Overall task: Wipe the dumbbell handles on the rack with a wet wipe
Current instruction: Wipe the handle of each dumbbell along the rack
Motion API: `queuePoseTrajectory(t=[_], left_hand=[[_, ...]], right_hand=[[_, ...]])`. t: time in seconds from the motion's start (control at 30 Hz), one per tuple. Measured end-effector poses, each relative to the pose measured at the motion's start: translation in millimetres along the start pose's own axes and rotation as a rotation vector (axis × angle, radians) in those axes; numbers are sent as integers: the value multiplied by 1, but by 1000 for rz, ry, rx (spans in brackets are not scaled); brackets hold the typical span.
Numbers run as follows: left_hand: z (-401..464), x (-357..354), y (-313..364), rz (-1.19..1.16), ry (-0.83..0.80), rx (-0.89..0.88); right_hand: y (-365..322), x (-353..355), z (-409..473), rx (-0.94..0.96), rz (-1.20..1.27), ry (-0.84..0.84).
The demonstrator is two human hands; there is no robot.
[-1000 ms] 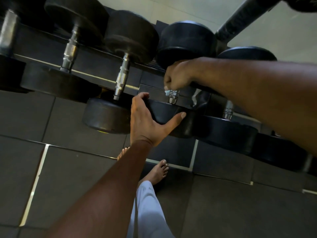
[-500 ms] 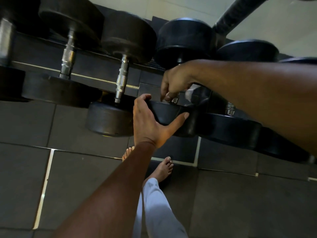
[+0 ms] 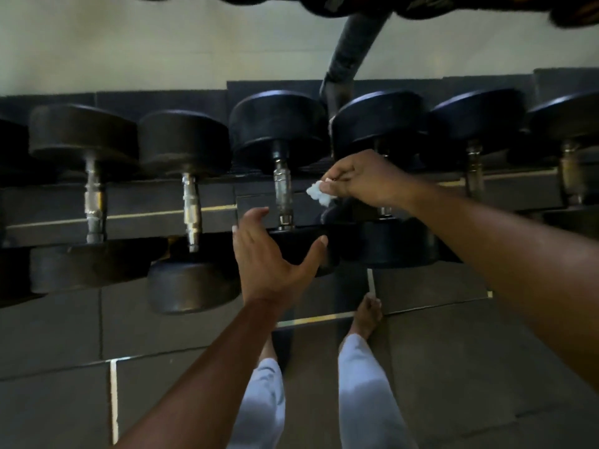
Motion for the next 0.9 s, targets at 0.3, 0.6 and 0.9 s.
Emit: queuePoseTrajectory(t=[0.3, 0.6, 0.9], left_hand=[[-10, -68, 131, -17, -174, -251], [-26, -136, 134, -63, -139, 103], [-30, -139, 140, 149, -9, 51]], right_hand=[[49, 84, -58, -103, 327, 156], [110, 128, -64, -222, 341, 55], [115, 151, -37, 53, -81, 48]])
Point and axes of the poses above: each hand's wrist, its own z-axis towards the middle knuckle, its own x-axis out of the back of the hand, y = z × x, the point moved 7 cm from there along z, towards the middle knuckle, and after that the axes turned 10 degrees about z, right-handed, at the moved point
